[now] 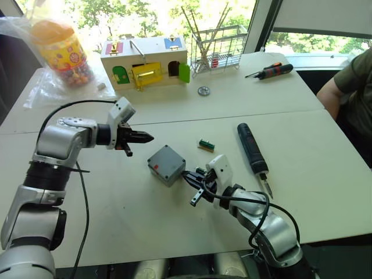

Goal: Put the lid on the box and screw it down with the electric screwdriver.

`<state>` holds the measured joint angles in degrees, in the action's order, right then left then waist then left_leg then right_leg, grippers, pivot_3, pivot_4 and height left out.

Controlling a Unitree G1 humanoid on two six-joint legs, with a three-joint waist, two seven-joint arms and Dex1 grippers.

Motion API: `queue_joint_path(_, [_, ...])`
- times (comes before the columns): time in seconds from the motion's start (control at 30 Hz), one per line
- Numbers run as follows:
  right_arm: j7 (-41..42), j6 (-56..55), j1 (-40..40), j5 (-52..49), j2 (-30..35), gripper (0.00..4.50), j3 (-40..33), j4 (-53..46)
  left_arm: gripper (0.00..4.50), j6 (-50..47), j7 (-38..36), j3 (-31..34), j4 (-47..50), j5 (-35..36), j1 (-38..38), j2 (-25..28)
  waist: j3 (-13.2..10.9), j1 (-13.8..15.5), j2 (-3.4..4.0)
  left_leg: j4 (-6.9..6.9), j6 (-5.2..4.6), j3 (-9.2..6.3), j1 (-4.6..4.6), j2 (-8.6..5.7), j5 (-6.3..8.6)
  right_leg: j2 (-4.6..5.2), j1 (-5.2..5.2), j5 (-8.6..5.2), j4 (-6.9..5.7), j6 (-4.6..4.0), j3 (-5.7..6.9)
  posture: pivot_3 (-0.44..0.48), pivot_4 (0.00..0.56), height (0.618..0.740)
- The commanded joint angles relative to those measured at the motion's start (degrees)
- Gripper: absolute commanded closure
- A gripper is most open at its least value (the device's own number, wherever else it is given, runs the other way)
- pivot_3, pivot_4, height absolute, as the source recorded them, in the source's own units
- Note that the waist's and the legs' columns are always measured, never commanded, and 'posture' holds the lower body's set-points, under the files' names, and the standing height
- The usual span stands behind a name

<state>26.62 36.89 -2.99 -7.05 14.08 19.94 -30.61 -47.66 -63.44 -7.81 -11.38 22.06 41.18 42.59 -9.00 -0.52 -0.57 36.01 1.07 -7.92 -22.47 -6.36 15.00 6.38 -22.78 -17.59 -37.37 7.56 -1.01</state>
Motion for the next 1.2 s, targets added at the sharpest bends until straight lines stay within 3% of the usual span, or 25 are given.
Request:
queue_joint_path(0.03, [-0.56, 0.69, -1.08, -1.39, -0.67, 4.45, -0.07, -3.85, 4.50, 1.25, -1.12, -0.35, 1.15, -0.53, -0.99, 0.56, -0.05, -0.28, -0.06, 0.00, 0.00, 0.00, -0.04, 0.00, 0.00, 0.00, 0.01, 0.00, -0.02, 0.00, -0.01, 0.000, 0.150, 0.740])
queue_joint_path(0.63, [-1.56, 1.38, -2.02, -2.73, -0.29, 4.45, 0.09, -4.43, 4.50, -4.40, -2.04, 0.03, 9.82, 3.09, -5.68, 1.23, -0.09, -0.30, -0.10, 0.04, 0.00, 0.00, -0.08, 0.02, 0.00, 0.02, -0.08, 0.00, -0.10, -0.01, -0.07, 0.000, 0.150, 0.740])
queue_joint_path(1.2, [-1.71, 1.73, -2.98, -3.48, -0.73, 4.45, 1.22, -3.70, 4.50, -2.82, -0.97, -0.06, 7.42, 2.29, -4.63, 0.48, -0.09, -0.27, -0.10, 0.11, 0.01, 0.00, -0.08, 0.01, -0.01, 0.01, -0.09, 0.01, -0.14, -0.01, -0.06, 0.000, 0.150, 0.740])
